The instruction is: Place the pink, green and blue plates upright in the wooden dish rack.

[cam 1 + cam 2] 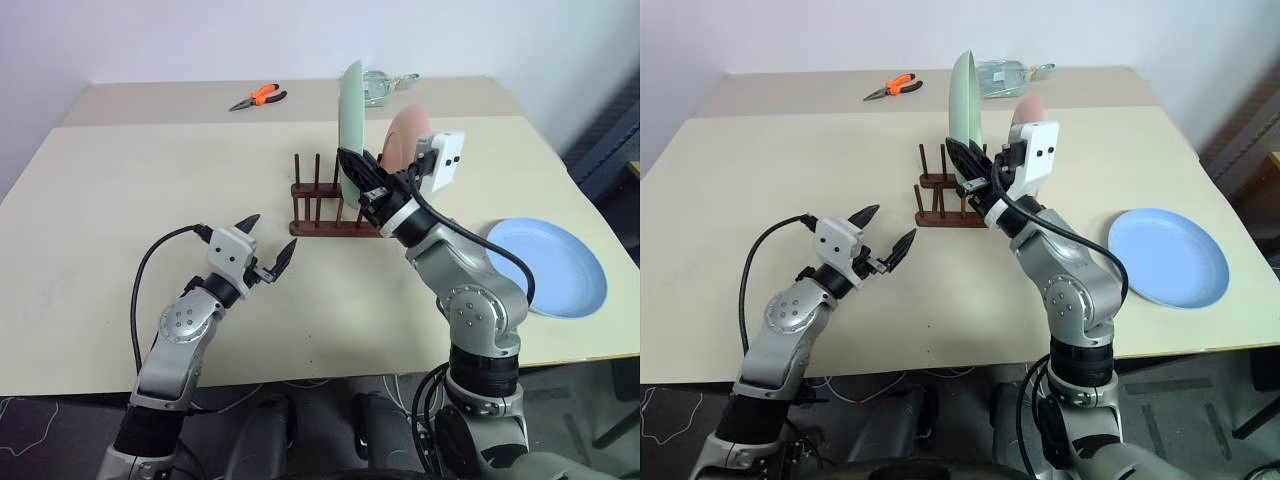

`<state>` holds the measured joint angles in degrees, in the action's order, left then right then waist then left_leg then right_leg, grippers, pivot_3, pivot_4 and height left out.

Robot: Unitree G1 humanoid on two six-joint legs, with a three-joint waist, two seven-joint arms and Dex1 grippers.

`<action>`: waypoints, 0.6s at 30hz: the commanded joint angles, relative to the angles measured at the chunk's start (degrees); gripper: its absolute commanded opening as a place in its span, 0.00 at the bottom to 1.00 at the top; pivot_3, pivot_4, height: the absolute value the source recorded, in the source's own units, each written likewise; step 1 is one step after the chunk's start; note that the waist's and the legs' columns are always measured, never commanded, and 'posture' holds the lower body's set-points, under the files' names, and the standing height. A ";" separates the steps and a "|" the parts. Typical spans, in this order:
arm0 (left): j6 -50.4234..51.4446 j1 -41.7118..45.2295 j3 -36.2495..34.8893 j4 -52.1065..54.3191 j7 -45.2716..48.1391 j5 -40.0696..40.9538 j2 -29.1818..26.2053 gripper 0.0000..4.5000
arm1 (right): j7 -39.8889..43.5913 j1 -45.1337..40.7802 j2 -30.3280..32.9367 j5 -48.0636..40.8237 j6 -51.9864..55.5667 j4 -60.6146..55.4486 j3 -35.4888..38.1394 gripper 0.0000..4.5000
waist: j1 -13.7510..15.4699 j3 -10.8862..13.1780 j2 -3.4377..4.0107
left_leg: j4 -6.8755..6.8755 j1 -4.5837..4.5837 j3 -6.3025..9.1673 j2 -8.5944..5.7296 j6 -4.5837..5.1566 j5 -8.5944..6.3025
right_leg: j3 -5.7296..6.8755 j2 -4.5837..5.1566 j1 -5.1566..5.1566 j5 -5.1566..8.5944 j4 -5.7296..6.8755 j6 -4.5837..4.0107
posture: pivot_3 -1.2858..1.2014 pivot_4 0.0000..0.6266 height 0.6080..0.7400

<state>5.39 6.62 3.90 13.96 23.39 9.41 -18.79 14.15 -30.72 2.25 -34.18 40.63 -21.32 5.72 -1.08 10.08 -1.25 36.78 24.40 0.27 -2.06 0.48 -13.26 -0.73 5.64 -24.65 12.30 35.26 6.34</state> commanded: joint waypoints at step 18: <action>0.53 -0.05 0.87 2.47 3.16 -0.31 0.11 0.92 | 8.35 -7.78 18.34 14.95 -12.80 3.56 -6.42 0.81 | 0.35 0.03 0.10 | 0.09 0.02 -0.07 -0.03 0.05 0.02 | 0.06 -0.12 0.05 0.01 -0.02 0.02 | 0.52 0.24 0.98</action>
<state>6.07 6.39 4.70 14.38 26.21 9.23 -18.72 21.37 -36.57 19.43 -20.93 30.91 -14.66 -1.03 -0.73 10.11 -1.15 36.88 24.42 0.20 -2.09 0.53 -13.24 -0.66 5.53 -24.58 12.31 35.23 6.35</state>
